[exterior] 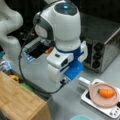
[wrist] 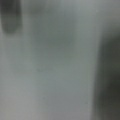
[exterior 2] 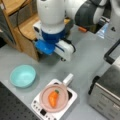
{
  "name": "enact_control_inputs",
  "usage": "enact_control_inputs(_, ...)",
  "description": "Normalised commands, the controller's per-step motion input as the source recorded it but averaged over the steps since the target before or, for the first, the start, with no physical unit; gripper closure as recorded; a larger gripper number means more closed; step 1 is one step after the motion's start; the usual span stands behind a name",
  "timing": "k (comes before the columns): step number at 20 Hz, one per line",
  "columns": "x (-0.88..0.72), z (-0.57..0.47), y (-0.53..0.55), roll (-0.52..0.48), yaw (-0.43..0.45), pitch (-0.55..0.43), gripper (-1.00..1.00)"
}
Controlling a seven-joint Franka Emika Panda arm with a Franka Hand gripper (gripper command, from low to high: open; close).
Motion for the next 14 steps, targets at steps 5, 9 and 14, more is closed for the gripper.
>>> enact_control_inputs(5,-0.32,-0.11,-0.06,0.042,-0.014,-0.224,-1.00)
enact_control_inputs(9,-0.38,-0.12,-0.02,-0.027,0.077,-0.135,-1.00)
enact_control_inputs(14,-0.45,-0.10,-0.05,-0.025,0.090,-0.139,-1.00)
